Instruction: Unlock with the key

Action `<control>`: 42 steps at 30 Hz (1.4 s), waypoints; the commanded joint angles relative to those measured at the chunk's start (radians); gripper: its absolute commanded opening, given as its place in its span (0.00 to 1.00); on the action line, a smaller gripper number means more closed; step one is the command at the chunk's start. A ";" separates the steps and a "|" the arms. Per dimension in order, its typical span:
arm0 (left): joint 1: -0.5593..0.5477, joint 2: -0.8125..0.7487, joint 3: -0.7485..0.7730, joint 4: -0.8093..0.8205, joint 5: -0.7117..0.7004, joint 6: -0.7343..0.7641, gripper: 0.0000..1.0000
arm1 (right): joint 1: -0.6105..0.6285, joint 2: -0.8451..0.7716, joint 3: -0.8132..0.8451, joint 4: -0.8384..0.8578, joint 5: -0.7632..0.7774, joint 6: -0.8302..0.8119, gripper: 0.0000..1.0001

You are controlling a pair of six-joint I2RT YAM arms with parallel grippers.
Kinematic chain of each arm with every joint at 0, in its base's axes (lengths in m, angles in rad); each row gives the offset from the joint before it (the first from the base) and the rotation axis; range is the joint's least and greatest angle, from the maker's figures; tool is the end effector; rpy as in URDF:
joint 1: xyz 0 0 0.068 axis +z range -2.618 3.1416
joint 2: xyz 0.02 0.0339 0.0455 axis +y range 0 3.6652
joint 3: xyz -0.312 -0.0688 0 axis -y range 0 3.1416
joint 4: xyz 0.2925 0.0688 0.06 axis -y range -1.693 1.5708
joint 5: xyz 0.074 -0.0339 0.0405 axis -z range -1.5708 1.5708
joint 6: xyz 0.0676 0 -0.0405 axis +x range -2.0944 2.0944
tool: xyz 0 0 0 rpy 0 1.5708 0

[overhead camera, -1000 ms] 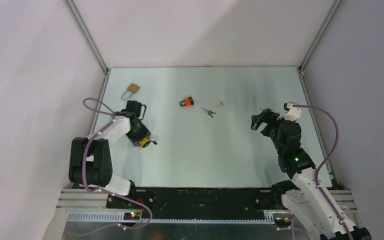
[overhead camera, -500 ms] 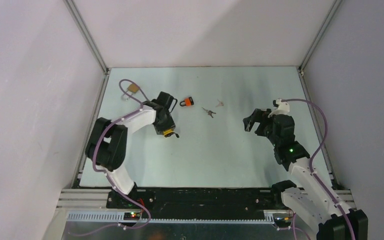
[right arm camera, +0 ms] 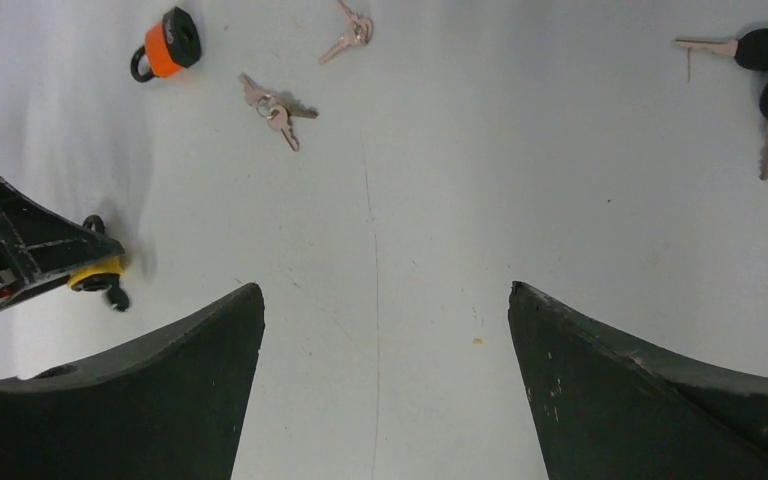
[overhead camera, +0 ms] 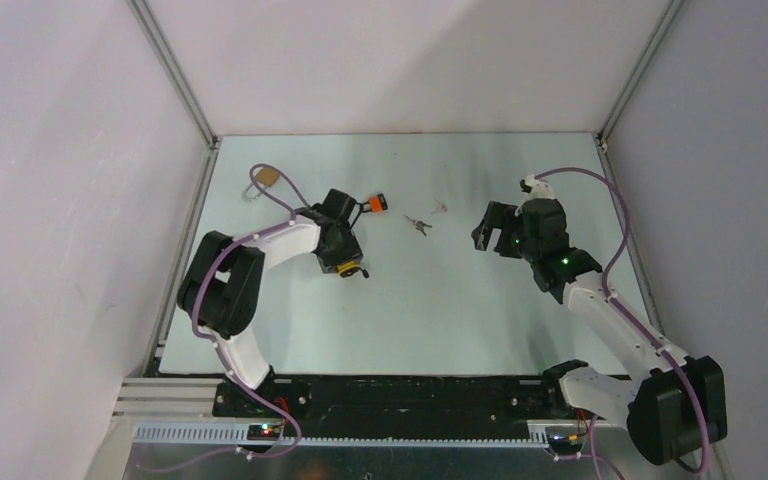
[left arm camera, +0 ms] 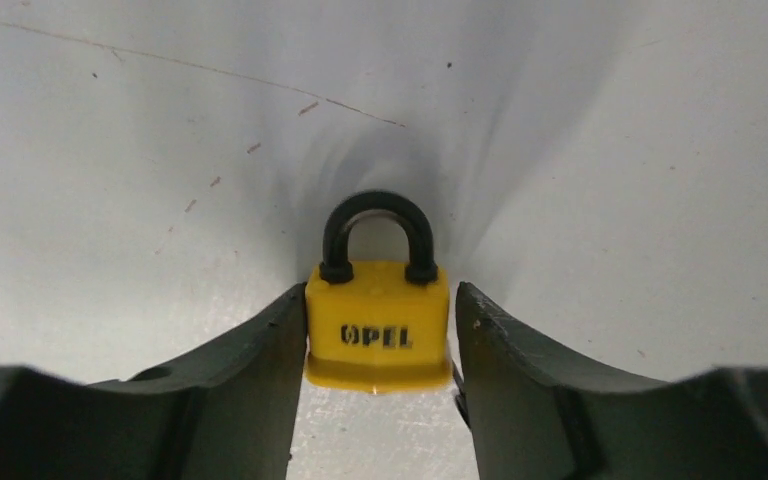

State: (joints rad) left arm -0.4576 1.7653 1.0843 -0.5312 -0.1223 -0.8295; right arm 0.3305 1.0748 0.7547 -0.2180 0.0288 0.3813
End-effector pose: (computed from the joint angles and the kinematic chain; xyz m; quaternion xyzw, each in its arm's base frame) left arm 0.3579 -0.1670 0.1500 -0.1923 0.9632 -0.0587 0.1785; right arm 0.2746 0.0921 0.2803 0.0292 0.8691 0.1603 0.4671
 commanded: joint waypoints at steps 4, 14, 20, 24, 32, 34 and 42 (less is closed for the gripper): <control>-0.005 -0.129 -0.031 0.047 0.014 -0.019 0.80 | 0.023 0.112 0.122 -0.081 -0.005 -0.033 0.91; 0.116 -0.544 -0.107 0.046 -0.043 0.206 1.00 | 0.105 0.414 0.338 -0.094 -0.012 -0.134 0.75; 0.174 -0.835 -0.146 0.051 -0.180 0.386 1.00 | 0.178 0.639 0.523 -0.100 -0.009 -0.189 0.70; 0.175 -0.903 -0.185 0.095 -0.264 0.501 1.00 | 0.205 0.770 0.625 -0.071 -0.005 -0.206 0.71; 0.175 -0.883 -0.226 0.125 -0.286 0.549 1.00 | 0.249 0.946 0.751 0.006 0.026 -0.237 0.73; 0.175 -0.882 -0.234 0.139 -0.264 0.539 1.00 | 0.258 0.990 0.797 -0.015 0.047 -0.244 0.71; 0.175 -0.884 -0.243 0.148 -0.230 0.541 1.00 | 0.266 1.176 0.983 -0.163 0.102 -0.248 0.56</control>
State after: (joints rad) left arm -0.2874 0.8967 0.8375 -0.4278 -0.3622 -0.3126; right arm 0.5941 2.2009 1.6817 -0.3149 0.0883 0.1493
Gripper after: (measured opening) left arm 0.995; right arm 0.569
